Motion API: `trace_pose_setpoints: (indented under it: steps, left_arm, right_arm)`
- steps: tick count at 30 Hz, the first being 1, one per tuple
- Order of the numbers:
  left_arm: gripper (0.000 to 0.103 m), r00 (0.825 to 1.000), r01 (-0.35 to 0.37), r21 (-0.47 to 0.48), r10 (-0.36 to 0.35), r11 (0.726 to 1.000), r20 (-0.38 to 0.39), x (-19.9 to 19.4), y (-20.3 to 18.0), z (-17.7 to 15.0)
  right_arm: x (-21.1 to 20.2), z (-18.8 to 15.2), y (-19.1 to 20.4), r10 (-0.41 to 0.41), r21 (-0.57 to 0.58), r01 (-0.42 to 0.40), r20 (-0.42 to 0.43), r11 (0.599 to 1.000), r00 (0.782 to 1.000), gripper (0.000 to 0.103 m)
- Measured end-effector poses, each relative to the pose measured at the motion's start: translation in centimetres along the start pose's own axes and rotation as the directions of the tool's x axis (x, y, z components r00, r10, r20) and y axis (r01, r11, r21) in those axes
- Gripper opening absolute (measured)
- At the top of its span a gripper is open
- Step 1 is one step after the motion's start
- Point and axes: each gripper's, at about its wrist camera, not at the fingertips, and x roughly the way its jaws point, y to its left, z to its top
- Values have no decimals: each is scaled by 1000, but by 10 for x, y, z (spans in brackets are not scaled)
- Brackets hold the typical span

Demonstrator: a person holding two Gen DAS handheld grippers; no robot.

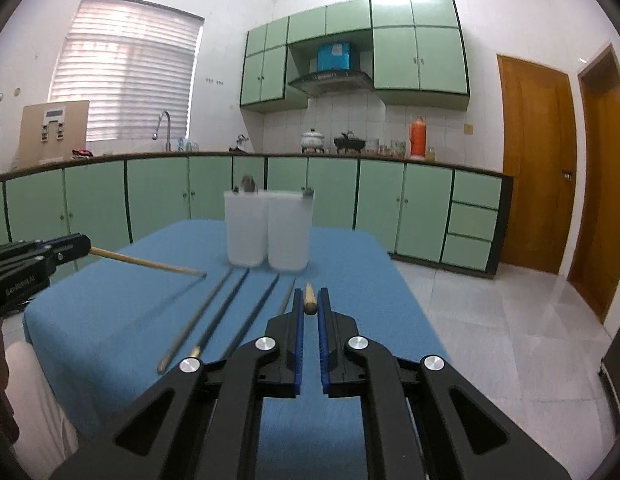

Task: Organize utensils
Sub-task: 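Lift both wooden chopsticks and carry them above the white holders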

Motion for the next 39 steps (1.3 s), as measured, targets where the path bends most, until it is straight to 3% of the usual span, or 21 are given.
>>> trace_pose_setpoints:
  steps: [7,17,29,39]
  left_arm:
    - [6,997,25,12,-26,1000,71,-3,0,39]
    - [6,994,84,-18,-83,996,77,17,9,87]
    - [6,991,108,-2,-108,994,79,30,10,119]
    - [6,977,146,-31,-139,989,165,34,16,170]
  right_arm:
    - [8,45,-11,46,-1,-46,13,999,999,7]
    - [35,102,-22,135,2,-135,-41,991,990,7]
    - [54,153,-19,224,-52,-228,-87,972,971,7]
    - [52,216,-27,250,-63,-250,-8,966,968,6]
